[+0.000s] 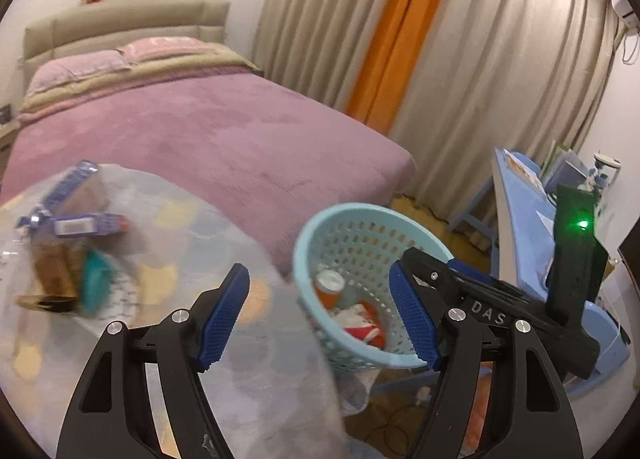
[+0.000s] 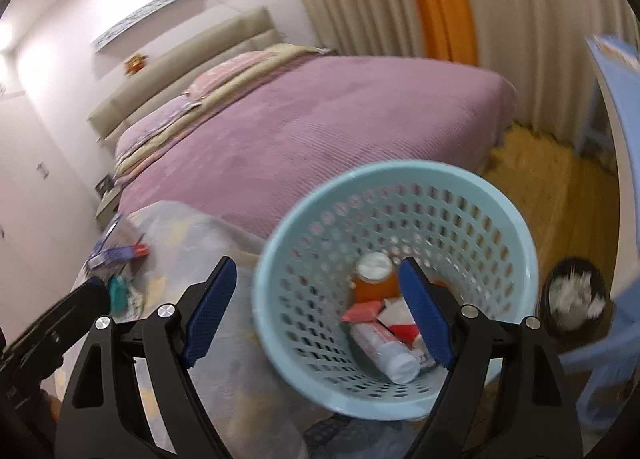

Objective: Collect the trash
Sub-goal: 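Carry the packet and bowl to the blue basket and open both tools to drop them, then grasp the clear milk bottle with the left tool while the right tool grasps the printed card box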

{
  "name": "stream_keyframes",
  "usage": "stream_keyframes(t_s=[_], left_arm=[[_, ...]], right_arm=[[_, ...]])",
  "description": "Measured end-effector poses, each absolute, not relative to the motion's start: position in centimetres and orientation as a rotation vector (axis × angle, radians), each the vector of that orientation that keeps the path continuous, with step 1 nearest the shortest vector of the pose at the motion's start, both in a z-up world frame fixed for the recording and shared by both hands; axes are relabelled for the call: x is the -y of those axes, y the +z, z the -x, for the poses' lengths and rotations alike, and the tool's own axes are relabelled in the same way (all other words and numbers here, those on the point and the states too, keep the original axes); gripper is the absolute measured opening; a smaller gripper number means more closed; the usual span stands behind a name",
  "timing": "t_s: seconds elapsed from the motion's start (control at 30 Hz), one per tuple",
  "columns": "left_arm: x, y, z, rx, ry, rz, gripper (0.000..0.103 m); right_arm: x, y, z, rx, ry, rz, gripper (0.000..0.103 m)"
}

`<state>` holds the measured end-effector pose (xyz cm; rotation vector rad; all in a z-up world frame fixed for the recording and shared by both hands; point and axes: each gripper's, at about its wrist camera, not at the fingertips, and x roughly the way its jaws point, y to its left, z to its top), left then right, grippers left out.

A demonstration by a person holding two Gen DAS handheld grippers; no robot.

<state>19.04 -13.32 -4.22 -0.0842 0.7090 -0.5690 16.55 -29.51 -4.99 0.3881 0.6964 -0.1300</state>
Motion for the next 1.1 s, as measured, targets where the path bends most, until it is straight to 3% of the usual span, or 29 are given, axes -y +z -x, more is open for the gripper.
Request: stream_keyframes(t_s=[0.2, 0.33, 0.7, 1.1], left_arm=[[7.7, -2.5, -18.4, -0.641, -0.448, 0.083, 0.071], [3.0, -2.2, -18.8, -0.619, -0.331, 0.09, 0.076], [-10.7, -4.5, -21.7, -0.665, 0.055, 0.085, 0.08], [-13.4, -9.8, -26.1, -0.802, 0.003, 0.165, 0.081]], right_arm=[[23.2, -2.8, -16.8, -0.653, -0.033, -0.227, 0.079], [18.3, -2.1, -17.0, -0.634, 0.034, -0.112, 0.079], [10.6, -2.8, -21.4, -0.715, 0.218, -0.115, 0.078], [5.6, -3.5, -27.2, -0.795, 0.261, -0.136, 0.074]])
